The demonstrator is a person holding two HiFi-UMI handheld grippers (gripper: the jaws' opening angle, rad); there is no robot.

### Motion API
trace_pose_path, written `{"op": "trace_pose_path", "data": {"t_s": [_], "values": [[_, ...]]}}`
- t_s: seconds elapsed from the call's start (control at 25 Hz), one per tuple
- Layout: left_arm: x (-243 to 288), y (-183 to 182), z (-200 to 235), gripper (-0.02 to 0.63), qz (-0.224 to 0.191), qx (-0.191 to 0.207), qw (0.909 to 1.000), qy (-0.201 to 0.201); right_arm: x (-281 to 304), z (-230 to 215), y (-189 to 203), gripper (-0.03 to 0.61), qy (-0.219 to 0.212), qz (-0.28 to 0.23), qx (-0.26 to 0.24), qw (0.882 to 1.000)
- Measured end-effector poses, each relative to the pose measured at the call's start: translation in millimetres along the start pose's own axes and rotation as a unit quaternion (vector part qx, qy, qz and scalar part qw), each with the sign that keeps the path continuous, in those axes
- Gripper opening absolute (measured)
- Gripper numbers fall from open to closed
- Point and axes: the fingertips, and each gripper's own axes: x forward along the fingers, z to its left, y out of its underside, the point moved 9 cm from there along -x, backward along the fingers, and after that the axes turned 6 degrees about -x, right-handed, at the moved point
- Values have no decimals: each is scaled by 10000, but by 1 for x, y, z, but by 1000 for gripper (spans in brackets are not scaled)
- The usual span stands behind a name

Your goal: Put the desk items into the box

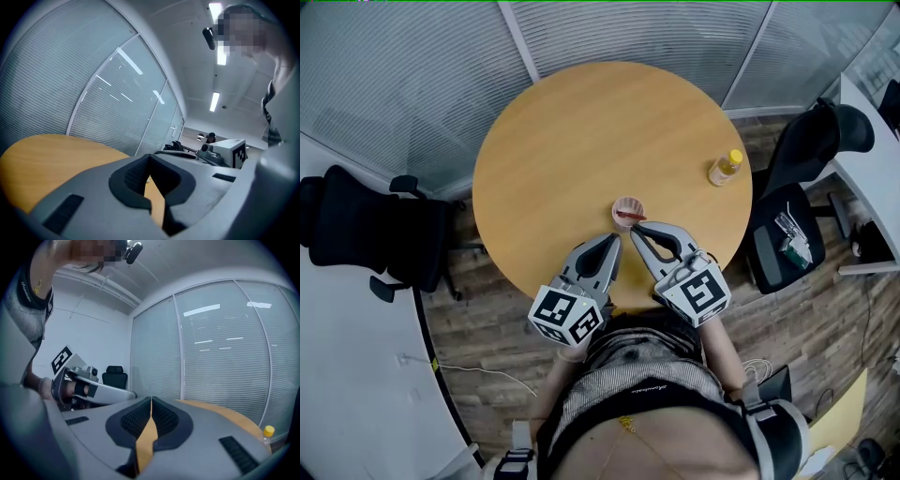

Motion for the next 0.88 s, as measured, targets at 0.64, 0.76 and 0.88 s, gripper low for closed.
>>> {"op": "trace_pose_path", "data": {"t_s": [0.64,0.76,0.88], "values": [[-1,4,1,2,97,-34,9999,-49,1,1,10,23,-61,139,25,9999],[-1,5,3,2,107,-95,9999,-84,1,0,10,23,-47,192,-26,9998],[-1,5,4,2,119,-102,9998,-98,1,0,10,23,-44,245,-46,9997]]}}
